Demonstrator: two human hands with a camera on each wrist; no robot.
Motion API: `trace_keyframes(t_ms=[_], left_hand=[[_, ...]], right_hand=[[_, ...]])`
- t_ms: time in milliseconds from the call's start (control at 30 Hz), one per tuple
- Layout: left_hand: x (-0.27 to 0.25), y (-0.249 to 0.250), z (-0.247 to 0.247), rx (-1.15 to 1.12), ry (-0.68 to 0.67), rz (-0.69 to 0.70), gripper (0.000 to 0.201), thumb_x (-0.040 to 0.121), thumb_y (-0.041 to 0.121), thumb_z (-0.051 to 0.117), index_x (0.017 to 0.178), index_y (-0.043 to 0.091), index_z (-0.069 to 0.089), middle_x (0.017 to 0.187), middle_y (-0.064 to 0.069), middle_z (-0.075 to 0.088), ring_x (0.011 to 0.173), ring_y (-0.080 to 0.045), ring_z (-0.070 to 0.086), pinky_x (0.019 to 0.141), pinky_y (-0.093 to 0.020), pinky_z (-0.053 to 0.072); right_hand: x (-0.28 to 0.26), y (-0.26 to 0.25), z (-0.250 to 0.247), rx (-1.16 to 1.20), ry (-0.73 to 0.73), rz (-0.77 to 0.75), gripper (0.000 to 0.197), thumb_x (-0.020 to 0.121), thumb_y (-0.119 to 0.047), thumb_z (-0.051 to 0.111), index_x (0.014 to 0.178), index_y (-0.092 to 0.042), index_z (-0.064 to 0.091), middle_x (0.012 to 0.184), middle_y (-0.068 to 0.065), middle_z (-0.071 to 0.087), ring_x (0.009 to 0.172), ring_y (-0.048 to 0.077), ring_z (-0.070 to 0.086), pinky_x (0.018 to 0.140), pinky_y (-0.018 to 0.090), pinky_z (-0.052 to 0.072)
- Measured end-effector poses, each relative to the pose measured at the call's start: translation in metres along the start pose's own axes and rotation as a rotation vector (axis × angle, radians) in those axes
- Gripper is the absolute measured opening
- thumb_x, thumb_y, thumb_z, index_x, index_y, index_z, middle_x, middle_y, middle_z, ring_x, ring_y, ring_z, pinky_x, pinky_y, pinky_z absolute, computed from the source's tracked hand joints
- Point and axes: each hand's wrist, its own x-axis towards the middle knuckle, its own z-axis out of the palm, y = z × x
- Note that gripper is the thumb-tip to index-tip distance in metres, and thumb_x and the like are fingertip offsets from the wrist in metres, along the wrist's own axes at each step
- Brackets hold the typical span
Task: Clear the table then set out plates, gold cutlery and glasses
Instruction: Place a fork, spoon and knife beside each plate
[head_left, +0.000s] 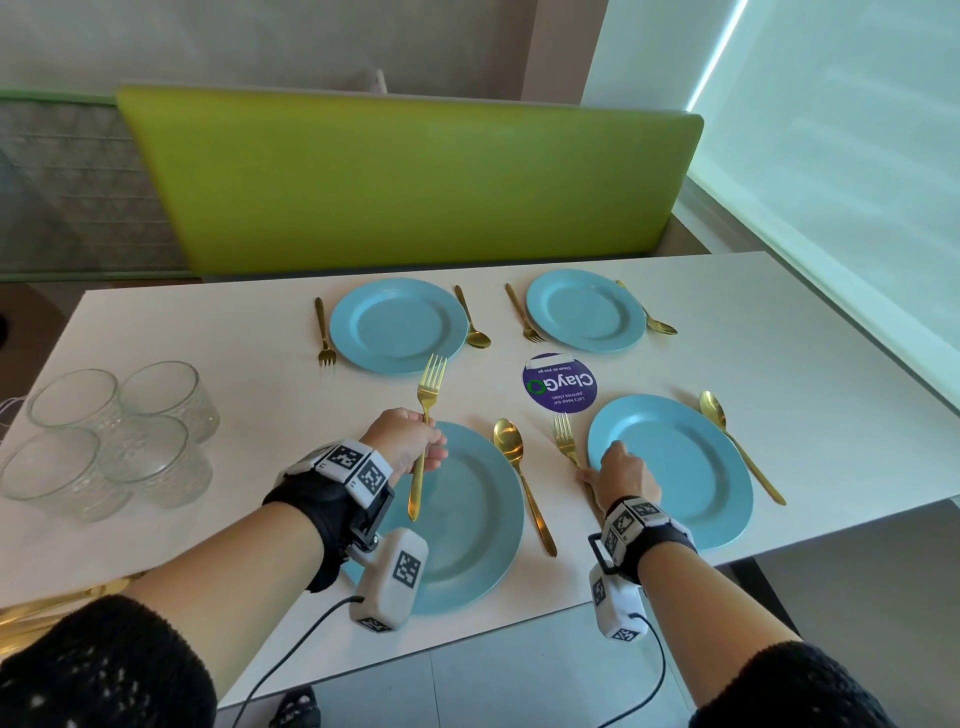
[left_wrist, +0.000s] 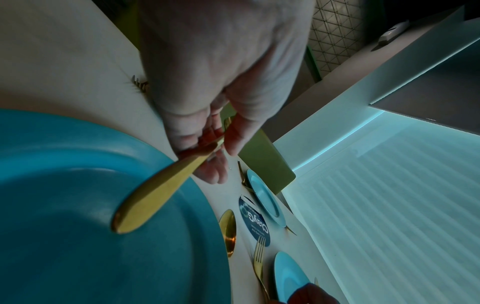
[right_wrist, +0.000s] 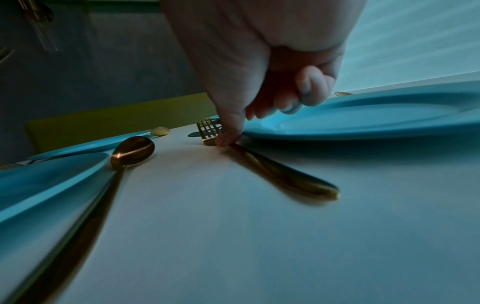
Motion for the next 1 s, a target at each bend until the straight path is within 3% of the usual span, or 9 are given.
trace_keyframes(t_ms=[67,133,267,467,600,733,800,900,1000], left_hand=[[-0.002,-0.002,-0.002,-0.013,0.007,-0.006,0.017,0.096,0.005,0.045,0.081,0.01,0.047,0.074,-0.008,0.057,0.061,-0.017,0.057,0.052,-0.024,0.05],[-0.005,-0.004,-0.005,-0.042,0.016,-0.016,0.021,0.098,0.009,0.043,0.077,0.01,0.046,0.073,-0.009,0.055,0.059,-0.018,0.056,0.045,-0.023,0.05],[-0.014,-0.008,-0.013,-0.105,0.003,-0.038,0.023,0.098,0.006,0.041,0.076,0.009,0.045,0.071,-0.011,0.051,0.059,-0.021,0.052,0.037,-0.02,0.049],[-0.025,-0.008,-0.033,-0.159,-0.113,-0.055,0.013,0.097,0.009,0.047,0.085,0.012,0.05,0.077,-0.007,0.047,0.067,-0.02,0.054,0.061,-0.036,0.052],[-0.032,-0.013,-0.058,-0.152,-0.155,-0.071,0.011,0.097,0.011,0.047,0.086,0.013,0.049,0.072,-0.007,0.049,0.065,-0.021,0.053,0.061,-0.038,0.05],[-0.038,-0.024,-0.094,-0.122,-0.168,-0.088,0.008,0.096,0.012,0.048,0.089,0.012,0.051,0.075,-0.008,0.053,0.066,-0.021,0.055,0.058,-0.036,0.05],[-0.041,-0.029,-0.112,-0.11,-0.184,-0.09,0.003,0.095,0.011,0.049,0.095,0.01,0.052,0.074,-0.008,0.055,0.066,-0.021,0.055,0.059,-0.034,0.05],[-0.047,-0.035,-0.138,-0.054,-0.172,-0.109,0.007,0.095,0.012,0.05,0.092,0.008,0.055,0.07,-0.002,0.06,0.076,-0.022,0.056,0.072,-0.036,0.05],[-0.049,-0.043,-0.169,0.024,-0.115,-0.105,0.015,0.093,0.014,0.051,0.107,0.008,0.053,0.097,-0.007,0.052,0.08,-0.02,0.054,0.071,-0.032,0.051]], right_hand=[[-0.003,-0.006,-0.001,0.031,0.001,-0.015,0.043,0.087,-0.039,0.062,0.115,-0.01,0.05,0.115,0.011,0.062,0.105,0.03,0.061,0.082,0.035,0.047],[-0.009,-0.019,-0.004,0.075,-0.019,-0.061,0.044,0.085,-0.043,0.063,0.114,-0.01,0.053,0.116,0.01,0.062,0.106,0.029,0.06,0.083,0.034,0.047],[-0.038,-0.057,-0.007,0.211,-0.157,-0.27,0.031,0.085,-0.044,0.062,0.097,-0.016,0.064,0.106,0.007,0.068,0.103,0.025,0.062,0.085,0.031,0.047],[-0.1,-0.124,0.012,0.468,-0.349,-0.43,0.019,0.085,-0.037,0.065,0.071,-0.025,0.058,0.075,-0.004,0.062,0.061,0.012,0.054,0.065,0.028,0.052],[-0.125,-0.152,0.023,0.523,-0.351,-0.444,0.026,0.088,-0.021,0.06,0.065,-0.031,0.056,0.072,-0.006,0.063,0.048,0.003,0.052,0.043,0.009,0.04],[-0.157,-0.177,0.036,0.534,-0.34,-0.399,0.027,0.087,-0.016,0.06,0.064,-0.03,0.057,0.076,-0.001,0.066,0.035,-0.005,0.05,0.036,0.006,0.035],[-0.173,-0.188,0.044,0.528,-0.335,-0.369,0.029,0.087,-0.017,0.061,0.062,-0.031,0.055,0.071,-0.003,0.063,0.039,-0.002,0.05,0.04,0.008,0.039],[-0.191,-0.2,0.056,0.48,-0.325,-0.321,0.029,0.085,-0.019,0.063,0.06,-0.032,0.054,0.082,0.004,0.067,0.06,0.011,0.053,0.072,0.026,0.052],[-0.209,-0.208,0.069,0.369,-0.319,-0.271,0.007,0.085,-0.023,0.065,0.082,-0.018,0.07,0.097,0.007,0.07,0.09,0.02,0.062,0.085,0.026,0.047]])
